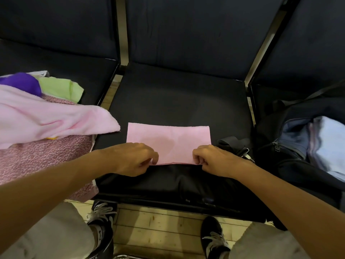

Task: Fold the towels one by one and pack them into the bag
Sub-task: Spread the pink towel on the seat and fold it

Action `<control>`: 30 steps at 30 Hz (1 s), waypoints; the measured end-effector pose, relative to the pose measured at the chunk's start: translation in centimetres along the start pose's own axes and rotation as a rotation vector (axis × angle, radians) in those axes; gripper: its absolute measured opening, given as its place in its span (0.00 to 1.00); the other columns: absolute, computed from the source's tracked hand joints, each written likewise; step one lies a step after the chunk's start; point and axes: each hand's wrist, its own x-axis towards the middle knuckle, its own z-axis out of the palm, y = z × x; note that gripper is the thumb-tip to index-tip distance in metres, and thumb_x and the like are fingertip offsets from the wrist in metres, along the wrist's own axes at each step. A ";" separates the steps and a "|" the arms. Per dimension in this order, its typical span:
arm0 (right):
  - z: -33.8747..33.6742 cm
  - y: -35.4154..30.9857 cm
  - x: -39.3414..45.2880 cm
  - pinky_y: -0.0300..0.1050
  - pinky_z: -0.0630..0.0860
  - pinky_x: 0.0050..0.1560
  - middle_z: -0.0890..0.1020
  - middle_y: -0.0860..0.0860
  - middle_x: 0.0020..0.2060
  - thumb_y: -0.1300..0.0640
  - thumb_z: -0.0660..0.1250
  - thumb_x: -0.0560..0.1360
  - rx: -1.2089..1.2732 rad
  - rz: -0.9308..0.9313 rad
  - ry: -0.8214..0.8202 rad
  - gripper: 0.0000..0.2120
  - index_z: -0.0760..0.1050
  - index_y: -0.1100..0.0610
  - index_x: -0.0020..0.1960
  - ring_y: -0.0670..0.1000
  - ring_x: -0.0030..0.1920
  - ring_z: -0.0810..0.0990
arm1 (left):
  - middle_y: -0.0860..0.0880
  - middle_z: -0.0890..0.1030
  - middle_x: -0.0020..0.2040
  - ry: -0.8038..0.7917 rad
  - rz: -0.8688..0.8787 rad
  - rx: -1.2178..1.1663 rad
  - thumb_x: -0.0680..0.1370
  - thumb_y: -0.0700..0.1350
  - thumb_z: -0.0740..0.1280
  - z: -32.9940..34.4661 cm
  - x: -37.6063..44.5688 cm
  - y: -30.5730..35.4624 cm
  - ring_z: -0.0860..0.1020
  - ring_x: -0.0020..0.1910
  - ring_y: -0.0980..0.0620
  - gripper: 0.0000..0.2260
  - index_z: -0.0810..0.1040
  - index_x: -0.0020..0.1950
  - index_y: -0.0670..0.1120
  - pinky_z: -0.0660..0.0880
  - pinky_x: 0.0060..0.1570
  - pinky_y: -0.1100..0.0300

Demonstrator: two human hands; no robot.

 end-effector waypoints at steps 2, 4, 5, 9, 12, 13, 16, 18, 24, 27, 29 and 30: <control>0.0 -0.1 -0.1 0.40 0.66 0.42 0.70 0.43 0.42 0.65 0.63 0.72 -0.021 0.008 0.012 0.10 0.71 0.51 0.45 0.48 0.45 0.71 | 0.56 0.77 0.49 0.004 0.011 0.000 0.80 0.49 0.62 0.0 0.0 -0.2 0.74 0.46 0.57 0.08 0.76 0.58 0.53 0.74 0.49 0.61; -0.2 -0.3 -0.2 0.40 0.66 0.42 0.71 0.43 0.44 0.62 0.63 0.73 -0.056 0.009 0.030 0.07 0.71 0.50 0.46 0.48 0.46 0.72 | 0.58 0.74 0.44 0.022 0.029 0.013 0.79 0.54 0.64 -0.2 0.2 -0.5 0.73 0.43 0.58 0.08 0.76 0.56 0.54 0.74 0.47 0.61; -0.4 -0.4 -0.2 0.40 0.65 0.41 0.72 0.44 0.45 0.61 0.63 0.73 -0.079 0.011 0.030 0.06 0.71 0.50 0.46 0.48 0.46 0.72 | 0.59 0.73 0.43 0.025 0.033 0.022 0.79 0.55 0.64 -0.2 0.3 -0.7 0.72 0.42 0.58 0.08 0.76 0.55 0.55 0.72 0.45 0.62; -0.9 -0.2 -0.4 0.42 0.68 0.43 0.72 0.44 0.45 0.57 0.64 0.73 -0.111 0.059 -0.035 0.03 0.72 0.50 0.46 0.50 0.47 0.73 | 0.61 0.72 0.46 -0.004 0.008 -0.003 0.78 0.55 0.66 0.0 0.4 -1.7 0.71 0.43 0.60 0.04 0.72 0.49 0.59 0.66 0.41 0.69; -1.6 -0.3 -0.4 0.47 0.77 0.48 0.79 0.49 0.47 0.59 0.63 0.75 -0.080 0.128 -0.015 0.06 0.79 0.53 0.46 0.52 0.47 0.77 | 0.61 0.74 0.43 -0.013 -0.026 -0.065 0.77 0.52 0.68 -0.4 0.3 -2.4 0.73 0.42 0.62 0.04 0.75 0.44 0.59 0.71 0.42 0.67; -1.9 -0.4 -0.5 0.49 0.80 0.48 0.81 0.50 0.46 0.60 0.62 0.76 -0.066 0.155 -0.007 0.09 0.81 0.54 0.45 0.52 0.45 0.79 | 0.61 0.75 0.43 -0.028 -0.040 -0.088 0.76 0.51 0.70 -0.7 0.3 -2.5 0.75 0.42 0.61 0.04 0.77 0.42 0.59 0.73 0.43 0.65; -2.4 -0.6 -0.5 0.52 0.82 0.45 0.81 0.52 0.41 0.61 0.62 0.76 -0.063 0.189 -0.018 0.10 0.82 0.57 0.42 0.53 0.41 0.80 | 0.60 0.77 0.44 -0.083 -0.067 -0.096 0.75 0.49 0.71 -1.3 0.1 -2.5 0.77 0.46 0.58 0.05 0.79 0.40 0.58 0.75 0.47 0.64; -2.3 -0.8 -0.6 0.53 0.81 0.42 0.79 0.51 0.37 0.61 0.61 0.76 -0.077 0.188 -0.037 0.12 0.79 0.56 0.36 0.53 0.38 0.79 | 0.61 0.76 0.47 -0.054 -0.066 0.020 0.75 0.53 0.71 -1.6 0.0 -2.7 0.75 0.50 0.59 0.01 0.80 0.43 0.58 0.73 0.54 0.61; -1.8 -0.6 0.5 0.45 0.76 0.50 0.78 0.49 0.49 0.55 0.60 0.80 -0.141 0.103 0.108 0.08 0.78 0.53 0.50 0.52 0.52 0.78 | 0.57 0.75 0.63 0.192 -0.005 0.207 0.79 0.62 0.57 -1.2 0.8 -1.9 0.70 0.62 0.58 0.19 0.75 0.65 0.55 0.59 0.69 0.60; -1.1 -0.5 1.6 0.48 0.67 0.71 0.67 0.48 0.73 0.47 0.59 0.82 -0.159 0.023 0.128 0.22 0.66 0.50 0.74 0.49 0.74 0.64 | 0.50 0.55 0.79 0.173 -0.049 0.246 0.80 0.63 0.48 -0.1 2.3 -1.3 0.54 0.78 0.52 0.30 0.54 0.79 0.51 0.46 0.75 0.59; -0.5 -0.9 2.3 0.47 0.55 0.78 0.56 0.48 0.80 0.44 0.56 0.83 -0.151 -0.010 0.095 0.28 0.55 0.49 0.80 0.49 0.79 0.52 | 0.49 0.43 0.80 0.153 -0.066 0.259 0.78 0.64 0.41 0.6 3.3 -0.8 0.42 0.79 0.52 0.34 0.42 0.80 0.49 0.38 0.75 0.58; 0.0 -1.1 2.5 0.47 0.50 0.79 0.51 0.48 0.81 0.43 0.54 0.83 -0.155 -0.017 0.072 0.29 0.50 0.49 0.81 0.49 0.80 0.47 | 0.48 0.42 0.80 0.169 -0.054 0.274 0.78 0.65 0.38 0.9 3.7 -0.7 0.40 0.79 0.51 0.35 0.40 0.80 0.48 0.37 0.76 0.56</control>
